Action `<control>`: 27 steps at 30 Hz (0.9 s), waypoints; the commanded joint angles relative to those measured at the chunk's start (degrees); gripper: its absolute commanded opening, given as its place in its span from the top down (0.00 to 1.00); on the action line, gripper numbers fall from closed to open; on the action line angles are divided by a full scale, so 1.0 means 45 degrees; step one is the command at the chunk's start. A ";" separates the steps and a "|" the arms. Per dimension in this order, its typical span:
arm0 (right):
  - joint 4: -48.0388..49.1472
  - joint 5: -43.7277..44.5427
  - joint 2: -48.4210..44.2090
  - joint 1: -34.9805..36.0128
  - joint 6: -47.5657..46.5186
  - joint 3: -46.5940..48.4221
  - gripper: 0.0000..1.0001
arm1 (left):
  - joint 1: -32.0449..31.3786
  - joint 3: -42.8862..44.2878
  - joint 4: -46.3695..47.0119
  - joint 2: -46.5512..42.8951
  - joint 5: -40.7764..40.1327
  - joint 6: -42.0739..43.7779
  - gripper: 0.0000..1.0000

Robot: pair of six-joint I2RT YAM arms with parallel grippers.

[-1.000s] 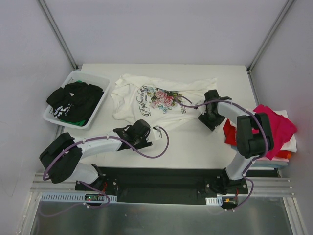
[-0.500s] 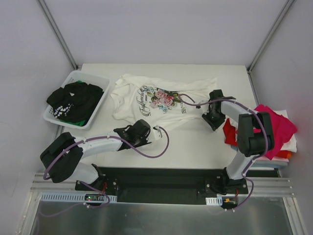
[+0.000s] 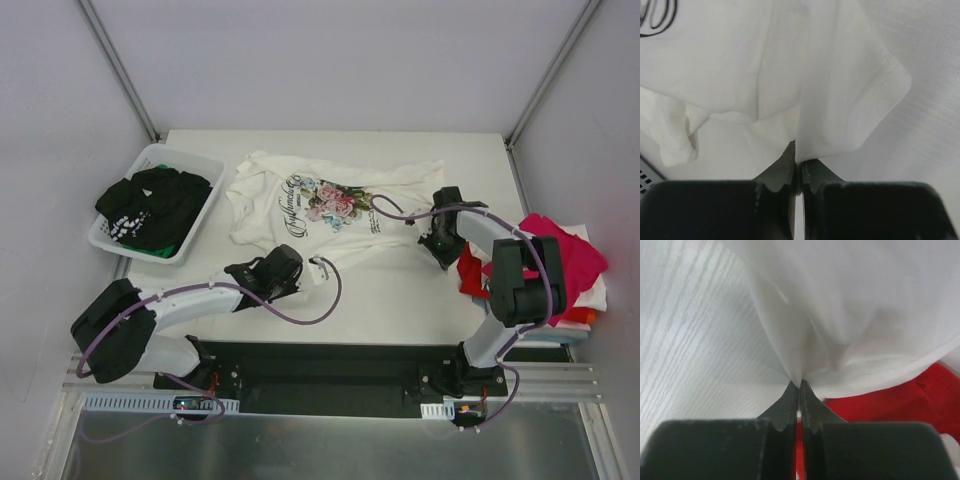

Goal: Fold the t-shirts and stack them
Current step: Flatten out the tshirt

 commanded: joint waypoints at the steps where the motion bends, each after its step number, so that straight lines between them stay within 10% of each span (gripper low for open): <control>1: -0.1185 -0.0030 -0.1360 -0.0096 -0.0048 -0.0302 0.99 | -0.0051 0.0088 -0.0240 -0.1968 -0.0746 0.0131 1.00; 27: -0.3939 0.0167 -0.5149 -0.0096 0.0050 -0.1085 0.99 | 0.1199 0.0420 -0.1589 -0.6990 -0.2115 0.3256 1.00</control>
